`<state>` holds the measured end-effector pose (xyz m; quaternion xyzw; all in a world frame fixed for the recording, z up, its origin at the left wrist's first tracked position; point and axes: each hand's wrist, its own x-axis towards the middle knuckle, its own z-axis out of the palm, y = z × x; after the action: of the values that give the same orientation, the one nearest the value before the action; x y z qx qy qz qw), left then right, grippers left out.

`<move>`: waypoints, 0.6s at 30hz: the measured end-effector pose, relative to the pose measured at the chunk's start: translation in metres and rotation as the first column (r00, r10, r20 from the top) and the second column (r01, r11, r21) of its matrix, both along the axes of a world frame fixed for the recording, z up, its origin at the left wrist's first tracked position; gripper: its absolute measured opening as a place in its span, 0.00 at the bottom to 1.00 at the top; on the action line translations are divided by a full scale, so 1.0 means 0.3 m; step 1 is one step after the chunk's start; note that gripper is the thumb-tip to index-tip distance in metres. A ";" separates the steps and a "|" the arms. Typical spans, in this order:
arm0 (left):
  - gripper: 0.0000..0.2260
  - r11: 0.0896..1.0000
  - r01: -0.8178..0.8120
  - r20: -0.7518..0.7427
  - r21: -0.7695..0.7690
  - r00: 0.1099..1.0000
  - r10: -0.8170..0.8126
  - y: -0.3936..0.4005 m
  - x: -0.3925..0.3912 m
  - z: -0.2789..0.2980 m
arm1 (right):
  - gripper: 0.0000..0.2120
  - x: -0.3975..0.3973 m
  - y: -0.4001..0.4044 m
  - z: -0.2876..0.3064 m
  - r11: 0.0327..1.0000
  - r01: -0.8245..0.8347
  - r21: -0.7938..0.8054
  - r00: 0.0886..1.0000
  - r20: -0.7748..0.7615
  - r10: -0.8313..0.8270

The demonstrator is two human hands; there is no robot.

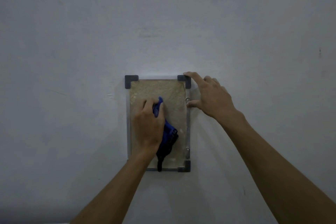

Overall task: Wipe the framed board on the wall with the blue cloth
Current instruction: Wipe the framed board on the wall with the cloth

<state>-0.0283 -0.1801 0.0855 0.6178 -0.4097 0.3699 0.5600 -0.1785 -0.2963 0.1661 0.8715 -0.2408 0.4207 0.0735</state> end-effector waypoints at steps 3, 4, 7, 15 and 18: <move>0.03 0.992 0.064 0.086 0.109 0.994 -0.074 -0.037 -0.069 -0.035 | 0.42 0.000 -0.003 0.000 1.000 -0.004 -0.006 1.000 -0.002 0.004; 0.03 0.979 0.057 0.175 0.198 0.980 -0.092 -0.043 -0.082 -0.044 | 0.42 -0.001 -0.005 0.000 1.000 -0.007 -0.007 1.000 -0.003 0.007; 0.06 0.954 -0.005 0.319 0.300 0.943 -0.095 -0.034 -0.068 -0.022 | 0.42 -0.007 -0.016 0.003 0.999 -0.020 -0.026 1.000 -0.012 0.020; 0.05 0.964 0.060 0.274 0.259 0.952 -0.133 -0.007 -0.033 0.034 | 0.43 -0.014 -0.051 0.028 0.997 -0.069 -0.031 0.996 -0.063 0.067; 0.07 0.900 -0.003 0.465 0.436 0.857 -0.223 0.000 -0.029 0.029 | 0.43 -0.019 -0.062 0.039 0.997 -0.072 -0.036 0.994 -0.085 0.069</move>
<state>-0.0369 -0.1802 0.0943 0.5806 -0.6470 0.3872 0.3072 -0.1842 -0.3150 0.1778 0.8948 -0.1984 0.3907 0.0858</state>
